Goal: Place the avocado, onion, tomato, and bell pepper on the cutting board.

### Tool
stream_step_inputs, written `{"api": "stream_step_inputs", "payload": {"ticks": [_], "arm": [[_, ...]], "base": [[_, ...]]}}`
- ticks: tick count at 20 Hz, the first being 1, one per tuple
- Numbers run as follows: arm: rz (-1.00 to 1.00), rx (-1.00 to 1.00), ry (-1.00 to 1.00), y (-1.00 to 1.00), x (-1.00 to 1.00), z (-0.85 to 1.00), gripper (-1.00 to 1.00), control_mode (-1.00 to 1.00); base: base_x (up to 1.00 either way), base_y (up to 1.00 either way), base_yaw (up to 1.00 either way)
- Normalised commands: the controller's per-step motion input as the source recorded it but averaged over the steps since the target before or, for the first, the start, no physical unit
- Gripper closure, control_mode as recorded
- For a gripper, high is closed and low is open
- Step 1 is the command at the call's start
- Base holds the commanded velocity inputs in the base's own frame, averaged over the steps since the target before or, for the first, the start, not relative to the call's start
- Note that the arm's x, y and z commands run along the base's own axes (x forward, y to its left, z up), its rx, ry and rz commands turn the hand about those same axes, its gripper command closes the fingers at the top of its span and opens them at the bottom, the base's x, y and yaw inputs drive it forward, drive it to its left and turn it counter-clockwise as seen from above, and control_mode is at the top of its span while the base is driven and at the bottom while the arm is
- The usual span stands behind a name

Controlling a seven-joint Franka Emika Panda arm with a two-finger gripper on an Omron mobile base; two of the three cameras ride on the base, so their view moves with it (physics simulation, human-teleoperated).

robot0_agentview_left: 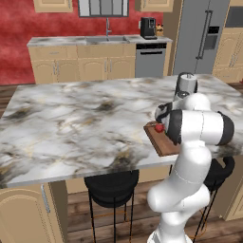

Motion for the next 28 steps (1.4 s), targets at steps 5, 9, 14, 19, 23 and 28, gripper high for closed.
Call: {"api": "stream_step_inputs", "payload": {"ticks": [5,9,14,19,23,28], "arm": [[0.0,0.0,0.03,-0.42,-0.1,0.33,-1.0,-1.0],[0.0,0.0,0.08,-0.48,-0.1,0.24,-1.0,-1.0],[0.0,0.0,0.11,-0.52,-0.11,0.05,-1.0,-1.0],[0.0,0.0,0.13,-0.44,-0.1,-0.13,-1.0,-1.0],[0.0,0.0,0.13,-0.39,-0.09,-0.28,-1.0,-1.0],[0.0,0.0,0.07,-0.35,-0.08,-0.21,-1.0,-1.0]], "base": [[0.0,0.0,0.0],[0.0,0.0,0.0],[0.0,0.0,0.0],[0.0,0.0,0.0],[0.0,0.0,0.0],[0.0,0.0,0.0]]}}
